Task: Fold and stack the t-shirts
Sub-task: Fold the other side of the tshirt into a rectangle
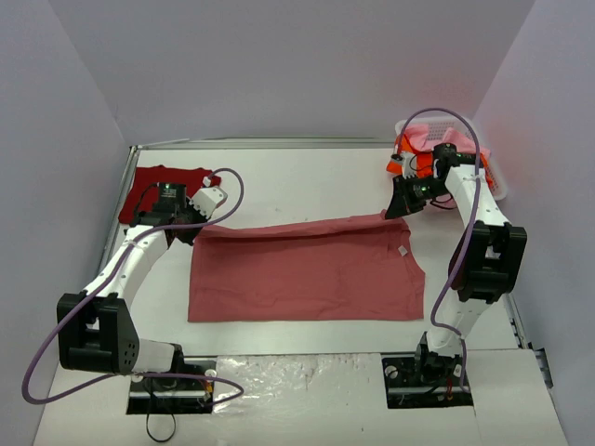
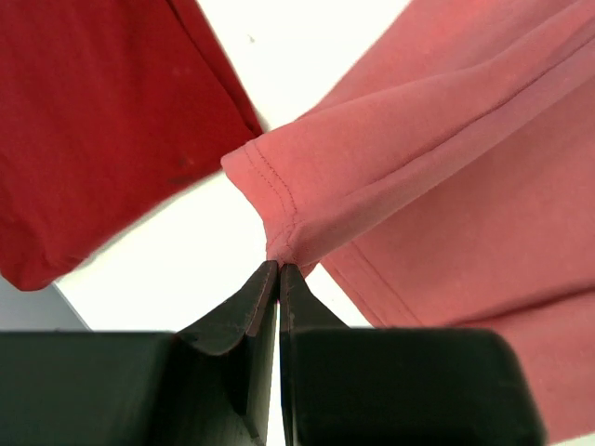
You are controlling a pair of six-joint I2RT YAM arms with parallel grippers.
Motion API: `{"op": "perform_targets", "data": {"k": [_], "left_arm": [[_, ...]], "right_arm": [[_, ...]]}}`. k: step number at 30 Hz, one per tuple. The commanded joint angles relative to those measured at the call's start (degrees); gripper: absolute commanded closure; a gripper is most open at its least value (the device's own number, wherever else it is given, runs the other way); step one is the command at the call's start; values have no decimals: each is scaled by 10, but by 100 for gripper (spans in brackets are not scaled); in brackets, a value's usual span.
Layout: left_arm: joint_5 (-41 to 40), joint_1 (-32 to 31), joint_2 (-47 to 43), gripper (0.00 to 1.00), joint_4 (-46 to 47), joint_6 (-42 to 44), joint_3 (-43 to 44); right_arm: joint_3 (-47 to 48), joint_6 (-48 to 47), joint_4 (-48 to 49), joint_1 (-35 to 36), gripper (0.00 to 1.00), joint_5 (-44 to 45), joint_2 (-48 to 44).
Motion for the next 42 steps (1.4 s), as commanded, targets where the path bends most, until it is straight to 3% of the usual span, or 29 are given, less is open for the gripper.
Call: {"op": "perform_targets", "data": {"k": [1, 21, 42], "left_arm": [[25, 3, -48, 98, -30, 29, -15], [62, 2, -136, 98, -92, 66, -80], [37, 1, -124, 97, -78, 95, -127]], "right_arm": [[-30, -26, -28, -1, 100, 12, -47], [-111, -63, -43, -21, 100, 49, -99], [-142, -156, -120, -29, 100, 35, -80]]}}
